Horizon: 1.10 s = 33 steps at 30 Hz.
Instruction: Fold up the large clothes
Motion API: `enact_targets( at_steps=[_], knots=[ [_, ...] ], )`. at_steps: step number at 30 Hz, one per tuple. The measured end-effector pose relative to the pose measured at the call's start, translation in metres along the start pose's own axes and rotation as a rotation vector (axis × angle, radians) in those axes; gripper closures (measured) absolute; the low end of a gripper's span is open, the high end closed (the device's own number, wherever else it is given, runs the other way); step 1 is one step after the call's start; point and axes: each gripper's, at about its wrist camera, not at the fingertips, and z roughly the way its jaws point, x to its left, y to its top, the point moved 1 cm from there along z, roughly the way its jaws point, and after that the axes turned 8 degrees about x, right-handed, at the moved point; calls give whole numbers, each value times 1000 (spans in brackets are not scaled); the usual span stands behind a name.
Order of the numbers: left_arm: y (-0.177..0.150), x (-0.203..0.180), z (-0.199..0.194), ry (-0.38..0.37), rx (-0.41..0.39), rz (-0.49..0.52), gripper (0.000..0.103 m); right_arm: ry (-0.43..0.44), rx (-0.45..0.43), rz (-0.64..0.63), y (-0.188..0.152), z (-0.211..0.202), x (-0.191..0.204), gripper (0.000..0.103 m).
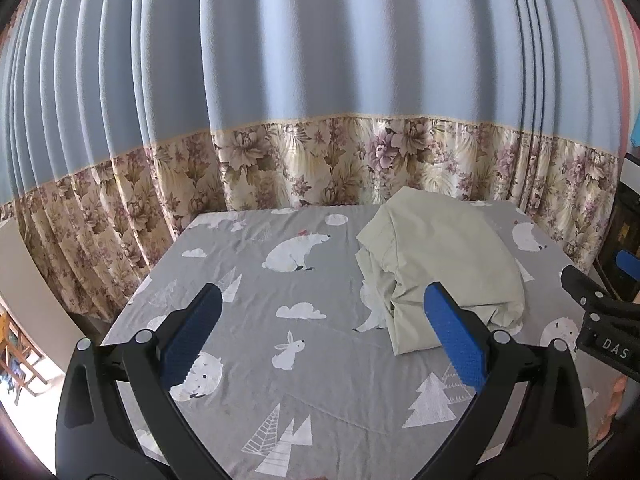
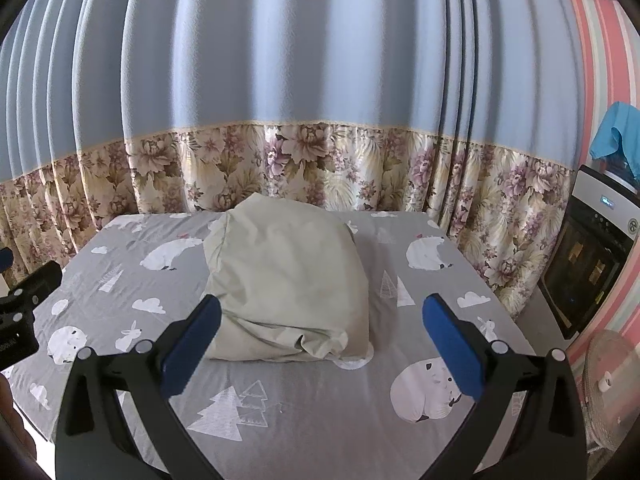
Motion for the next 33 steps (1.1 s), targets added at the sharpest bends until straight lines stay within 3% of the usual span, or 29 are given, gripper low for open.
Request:
enact_targets(
  at_steps=[16, 26, 33],
  knots=[
    [-3, -2, 10, 17, 15, -1, 3, -16, 12, -3, 0, 7, 1, 2],
    [-5, -1, 9, -14, -4, 12, 3, -29, 30, -12, -1, 19, 3, 2],
    [-6, 6, 11, -39, 27, -14, 3, -32, 32, -12, -2, 19, 5, 2]
  ],
)
